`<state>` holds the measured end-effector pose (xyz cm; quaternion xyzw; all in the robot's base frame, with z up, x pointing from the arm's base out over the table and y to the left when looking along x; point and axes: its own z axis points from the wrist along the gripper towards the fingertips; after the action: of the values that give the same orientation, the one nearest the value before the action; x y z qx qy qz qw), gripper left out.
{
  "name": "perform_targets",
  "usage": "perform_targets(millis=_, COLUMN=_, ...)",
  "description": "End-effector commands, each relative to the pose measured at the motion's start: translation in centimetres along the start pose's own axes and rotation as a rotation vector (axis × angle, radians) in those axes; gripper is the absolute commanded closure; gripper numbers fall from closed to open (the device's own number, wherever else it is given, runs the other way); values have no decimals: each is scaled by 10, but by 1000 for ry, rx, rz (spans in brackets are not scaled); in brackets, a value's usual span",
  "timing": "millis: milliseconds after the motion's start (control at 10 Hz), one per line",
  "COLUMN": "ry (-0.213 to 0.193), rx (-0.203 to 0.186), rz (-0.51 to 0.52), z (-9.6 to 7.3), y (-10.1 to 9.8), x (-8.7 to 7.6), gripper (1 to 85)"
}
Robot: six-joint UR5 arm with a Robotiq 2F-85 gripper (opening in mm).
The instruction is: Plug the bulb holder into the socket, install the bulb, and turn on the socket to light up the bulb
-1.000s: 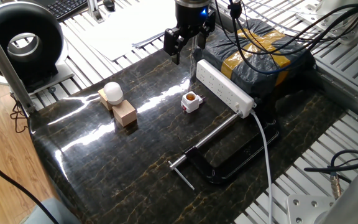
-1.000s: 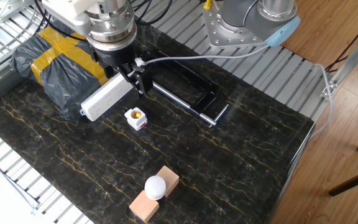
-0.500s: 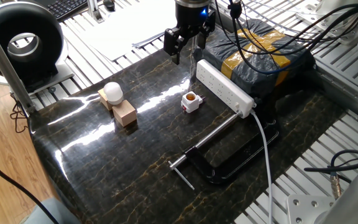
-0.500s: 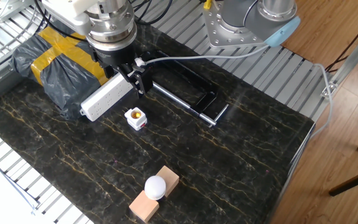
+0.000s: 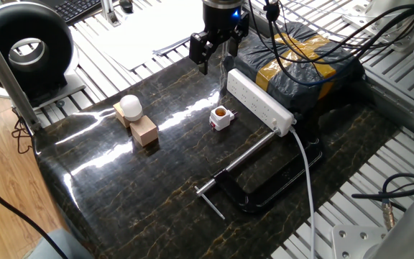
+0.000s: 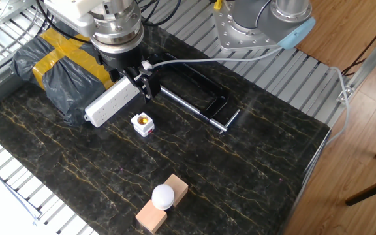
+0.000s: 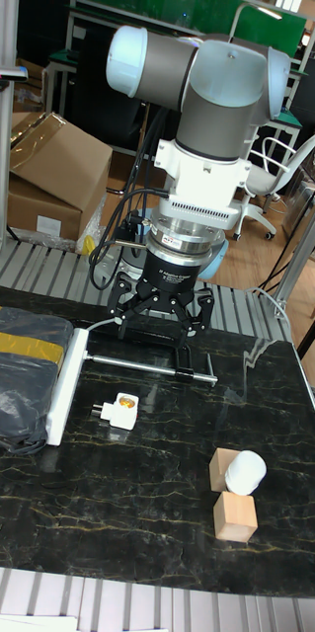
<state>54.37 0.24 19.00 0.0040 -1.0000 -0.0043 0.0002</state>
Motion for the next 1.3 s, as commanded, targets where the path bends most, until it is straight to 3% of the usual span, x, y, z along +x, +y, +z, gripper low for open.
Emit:
perform_targets(millis=0, ry=-27, rx=-50, rz=-134, z=0, y=16, x=-6, gripper=847)
perform_targets(millis=200, ry=-42, rx=-25, rz=-109, z=5, y=17, x=-9, gripper=847)
perform_targets(millis=400, ry=-61, rx=-30, rz=-109, z=8, y=22, x=-14, gripper=847)
perform_targets(millis=700, ry=-65, rx=-104, rz=-157, z=15, y=51, x=-11, gripper=847)
perform_targets(millis=800, ry=-79, rx=-64, rz=-193, z=20, y=47, x=-14, gripper=847)
perform_targets(millis=1000, ry=-74, rx=-55, rz=-250, z=36, y=59, x=-8, gripper=847)
perform_targets(millis=1200, ry=-159, rx=-46, rz=-353, z=44, y=62, x=-30, gripper=847)
